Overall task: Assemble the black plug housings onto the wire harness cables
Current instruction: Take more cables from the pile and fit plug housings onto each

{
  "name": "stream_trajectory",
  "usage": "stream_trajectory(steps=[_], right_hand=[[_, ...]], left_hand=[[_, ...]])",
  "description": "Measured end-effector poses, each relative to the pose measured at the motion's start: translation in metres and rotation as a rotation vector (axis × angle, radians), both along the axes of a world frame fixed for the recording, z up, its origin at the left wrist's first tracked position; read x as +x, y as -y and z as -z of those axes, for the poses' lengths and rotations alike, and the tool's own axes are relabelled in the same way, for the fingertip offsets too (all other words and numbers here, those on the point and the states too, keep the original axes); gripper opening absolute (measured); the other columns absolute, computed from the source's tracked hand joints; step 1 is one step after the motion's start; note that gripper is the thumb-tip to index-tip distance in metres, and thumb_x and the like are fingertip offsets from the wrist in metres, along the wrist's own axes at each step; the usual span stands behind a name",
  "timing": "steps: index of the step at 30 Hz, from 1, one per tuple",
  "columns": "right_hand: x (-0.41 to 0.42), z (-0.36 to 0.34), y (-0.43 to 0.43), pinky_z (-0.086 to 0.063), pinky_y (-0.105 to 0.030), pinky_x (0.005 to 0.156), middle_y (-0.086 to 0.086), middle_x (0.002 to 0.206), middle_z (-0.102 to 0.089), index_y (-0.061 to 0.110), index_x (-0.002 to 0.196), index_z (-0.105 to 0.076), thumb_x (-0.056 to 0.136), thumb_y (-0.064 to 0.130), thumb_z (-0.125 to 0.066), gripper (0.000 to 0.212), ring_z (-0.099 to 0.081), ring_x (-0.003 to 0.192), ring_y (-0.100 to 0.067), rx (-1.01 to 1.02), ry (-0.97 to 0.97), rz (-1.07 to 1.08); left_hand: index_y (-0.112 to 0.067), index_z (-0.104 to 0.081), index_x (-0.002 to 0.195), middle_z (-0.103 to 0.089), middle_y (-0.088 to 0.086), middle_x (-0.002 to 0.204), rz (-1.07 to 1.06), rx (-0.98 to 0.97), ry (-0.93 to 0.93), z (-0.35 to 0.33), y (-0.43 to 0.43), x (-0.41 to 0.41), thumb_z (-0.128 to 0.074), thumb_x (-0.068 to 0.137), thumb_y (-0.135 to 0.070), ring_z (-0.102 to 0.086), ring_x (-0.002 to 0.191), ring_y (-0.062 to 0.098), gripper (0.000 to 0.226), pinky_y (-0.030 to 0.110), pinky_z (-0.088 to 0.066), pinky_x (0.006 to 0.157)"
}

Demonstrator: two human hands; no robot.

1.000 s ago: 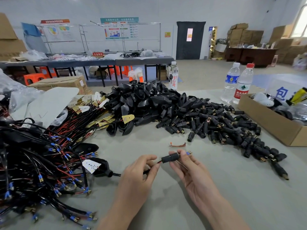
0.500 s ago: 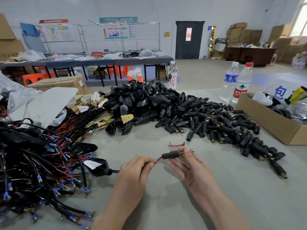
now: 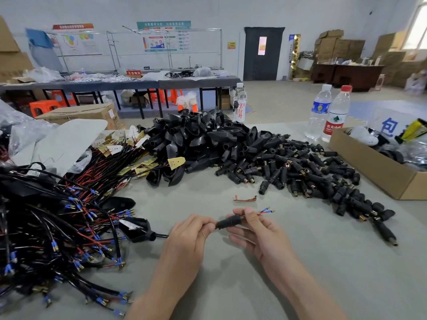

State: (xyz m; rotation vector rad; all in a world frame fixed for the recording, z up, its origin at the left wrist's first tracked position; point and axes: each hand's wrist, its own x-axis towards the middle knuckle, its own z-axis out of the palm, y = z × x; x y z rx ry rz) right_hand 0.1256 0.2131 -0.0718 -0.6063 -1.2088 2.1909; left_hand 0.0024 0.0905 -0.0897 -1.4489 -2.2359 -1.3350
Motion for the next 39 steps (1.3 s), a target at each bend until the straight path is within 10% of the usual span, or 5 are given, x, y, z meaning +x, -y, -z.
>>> stream_trajectory(steps=[8, 39], right_hand=[[0.000, 0.004, -0.005, -0.059, -0.024, 0.072, -0.016, 0.104, -0.075, 0.004, 0.108, -0.069, 0.091, 0.037, -0.055, 0.039, -0.074, 0.092, -0.025, 0.035, -0.007, 0.056], [-0.004, 0.003, 0.003, -0.060, -0.027, 0.072, -0.017, 0.106, -0.075, 0.004, 0.111, -0.069, 0.099, 0.032, -0.050, 0.036, -0.073, 0.097, -0.030, -0.042, -0.014, 0.019]], left_hand=[[-0.030, -0.065, 0.097, -0.060, -0.030, 0.085, -0.030, 0.006, -0.056, -0.003, 0.006, 0.000, -0.059, 0.089, -0.038, -0.049, 0.095, -0.019, 0.013, 0.024, -0.041, 0.081], [-0.021, -0.068, 0.090, -0.066, -0.018, 0.084, -0.066, 0.012, -0.315, 0.004, 0.003, -0.011, -0.048, 0.094, -0.036, -0.054, 0.078, 0.001, 0.025, 0.026, -0.038, 0.083]])
